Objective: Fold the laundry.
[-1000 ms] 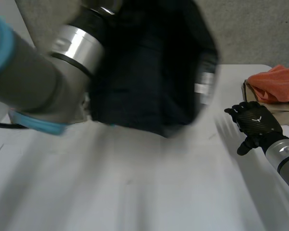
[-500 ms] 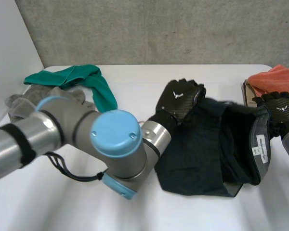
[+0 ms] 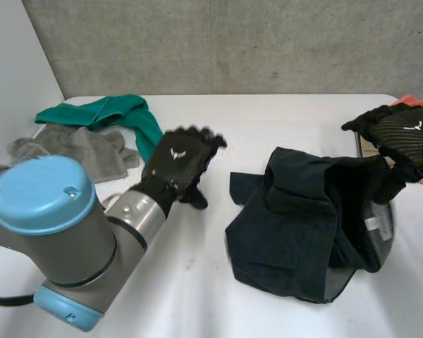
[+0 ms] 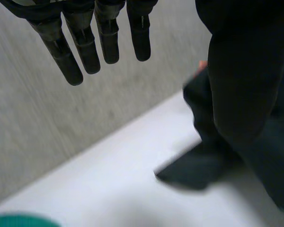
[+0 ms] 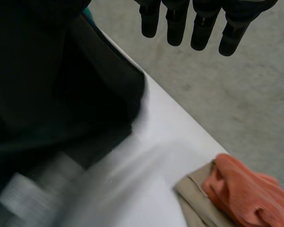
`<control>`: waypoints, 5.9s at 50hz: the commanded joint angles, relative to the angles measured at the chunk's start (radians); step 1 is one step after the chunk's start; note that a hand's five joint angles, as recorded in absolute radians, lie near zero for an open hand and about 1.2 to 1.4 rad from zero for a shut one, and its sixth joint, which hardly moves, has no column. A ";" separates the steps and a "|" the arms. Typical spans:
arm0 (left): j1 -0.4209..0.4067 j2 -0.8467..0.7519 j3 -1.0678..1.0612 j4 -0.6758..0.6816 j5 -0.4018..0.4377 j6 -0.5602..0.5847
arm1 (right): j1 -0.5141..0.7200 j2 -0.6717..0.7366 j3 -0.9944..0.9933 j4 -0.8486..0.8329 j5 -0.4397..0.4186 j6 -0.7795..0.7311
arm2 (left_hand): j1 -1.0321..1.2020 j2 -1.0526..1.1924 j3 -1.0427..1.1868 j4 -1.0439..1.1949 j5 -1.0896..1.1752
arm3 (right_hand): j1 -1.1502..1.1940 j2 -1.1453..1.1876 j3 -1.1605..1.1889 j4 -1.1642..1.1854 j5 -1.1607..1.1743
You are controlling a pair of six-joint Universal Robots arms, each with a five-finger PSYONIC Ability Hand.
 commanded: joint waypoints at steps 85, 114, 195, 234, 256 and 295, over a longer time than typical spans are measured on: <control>-0.084 -0.009 -0.082 -0.075 -0.224 0.055 | 0.363 0.411 -0.042 -0.383 0.202 0.107 | 0.097 0.111 0.108 0.119 0.129 | 1.167 1.182 1.179 1.178 1.178; 0.380 -0.068 -0.076 -0.059 0.361 0.086 | 0.351 0.408 0.060 -0.389 0.202 0.101 | 0.349 0.363 0.360 0.371 0.381 | 1.167 1.182 1.179 1.178 1.178; 0.124 0.096 -0.033 0.465 -0.007 -0.075 | 0.338 0.300 -0.163 -0.708 0.279 0.179 | 1.030 1.044 1.041 1.052 1.062 | 1.167 1.182 1.179 1.178 1.178; 0.105 0.097 -0.196 -0.233 -0.029 0.057 | 0.297 0.457 0.067 -0.466 0.287 -0.004 | 0.370 0.384 0.381 0.392 0.402 | 1.167 1.182 1.179 1.178 1.178; 0.134 0.206 -0.227 -0.145 -0.023 0.091 | 0.291 0.409 0.026 -0.440 0.311 -0.040 | 1.030 1.044 1.041 1.052 1.062 | 1.167 1.182 1.179 1.178 1.178; 0.216 0.479 -0.098 -0.343 -0.015 0.058 | 0.358 0.341 -0.355 -0.156 0.465 -0.217 | 1.030 1.044 1.041 1.052 1.062 | 1.167 1.182 1.179 1.178 1.178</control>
